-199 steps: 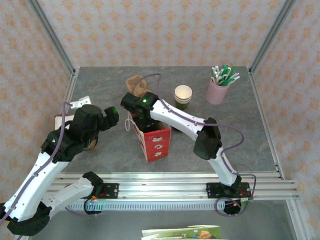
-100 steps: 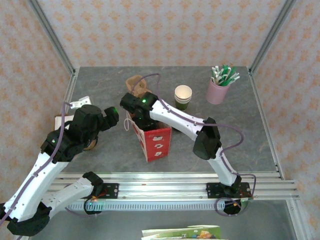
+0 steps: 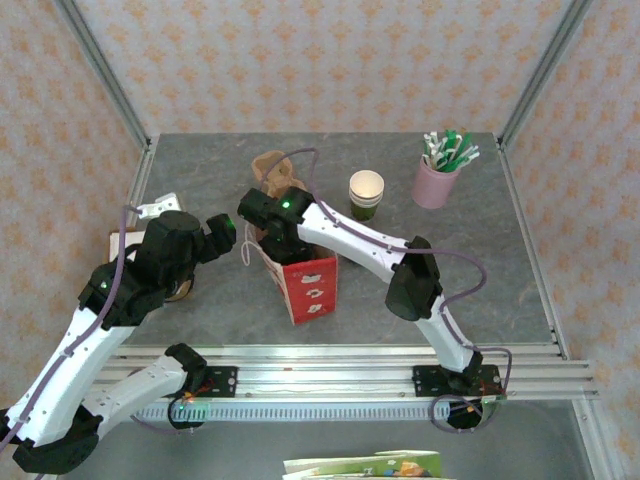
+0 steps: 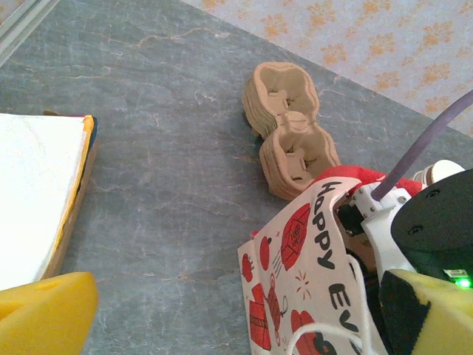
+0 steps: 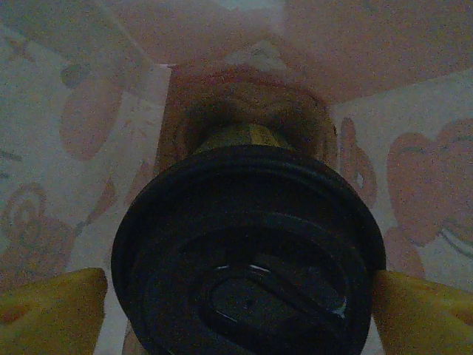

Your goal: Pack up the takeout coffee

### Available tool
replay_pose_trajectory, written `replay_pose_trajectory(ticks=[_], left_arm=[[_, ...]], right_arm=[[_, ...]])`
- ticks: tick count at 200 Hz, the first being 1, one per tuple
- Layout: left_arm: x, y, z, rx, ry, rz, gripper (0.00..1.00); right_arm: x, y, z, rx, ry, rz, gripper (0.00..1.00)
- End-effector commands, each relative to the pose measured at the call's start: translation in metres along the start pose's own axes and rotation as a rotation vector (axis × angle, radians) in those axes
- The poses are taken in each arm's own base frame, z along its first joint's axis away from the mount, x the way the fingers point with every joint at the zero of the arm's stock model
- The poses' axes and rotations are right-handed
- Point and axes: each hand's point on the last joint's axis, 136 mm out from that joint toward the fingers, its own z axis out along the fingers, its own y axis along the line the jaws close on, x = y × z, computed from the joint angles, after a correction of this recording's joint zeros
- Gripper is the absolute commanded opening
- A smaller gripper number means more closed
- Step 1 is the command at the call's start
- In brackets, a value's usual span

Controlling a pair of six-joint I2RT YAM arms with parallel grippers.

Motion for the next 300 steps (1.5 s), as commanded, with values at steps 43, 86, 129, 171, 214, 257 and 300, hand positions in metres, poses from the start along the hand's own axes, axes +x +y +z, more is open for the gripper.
replay_pose_trajectory(ticks=[43, 86, 129, 171, 214, 257, 300], left_arm=[[-0.002, 0.004, -0.002, -0.006, -0.015, -0.021, 0.99], [-0.002, 0.003, -0.001, -0.001, -0.011, -0.022, 0.99], [-0.001, 0.002, -0.002, 0.004, -0.007, -0.027, 0.99], [-0.004, 0.001, -0.004, 0.01, -0.009, -0.033, 0.99], [-0.004, 0.0, -0.005, 0.016, -0.01, -0.042, 0.99], [-0.004, -0.001, -0.005, 0.018, -0.008, -0.044, 0.99], [-0.003, 0.0, -0.005, 0.015, -0.003, -0.044, 0.99]], right_arm=[[-0.007, 0.001, -0.021, 0.005, -0.049, -0.006, 0.97], [-0.007, 0.002, -0.029, -0.012, -0.063, 0.003, 0.98], [-0.005, 0.006, -0.036, -0.023, -0.073, -0.011, 0.99], [-0.006, 0.006, -0.045, -0.032, -0.09, -0.009, 0.99], [-0.007, 0.004, -0.056, -0.042, -0.113, -0.008, 1.0], [-0.011, 0.004, -0.064, -0.058, -0.132, -0.001, 1.0], [-0.014, 0.004, -0.072, -0.072, -0.151, 0.005, 1.0]])
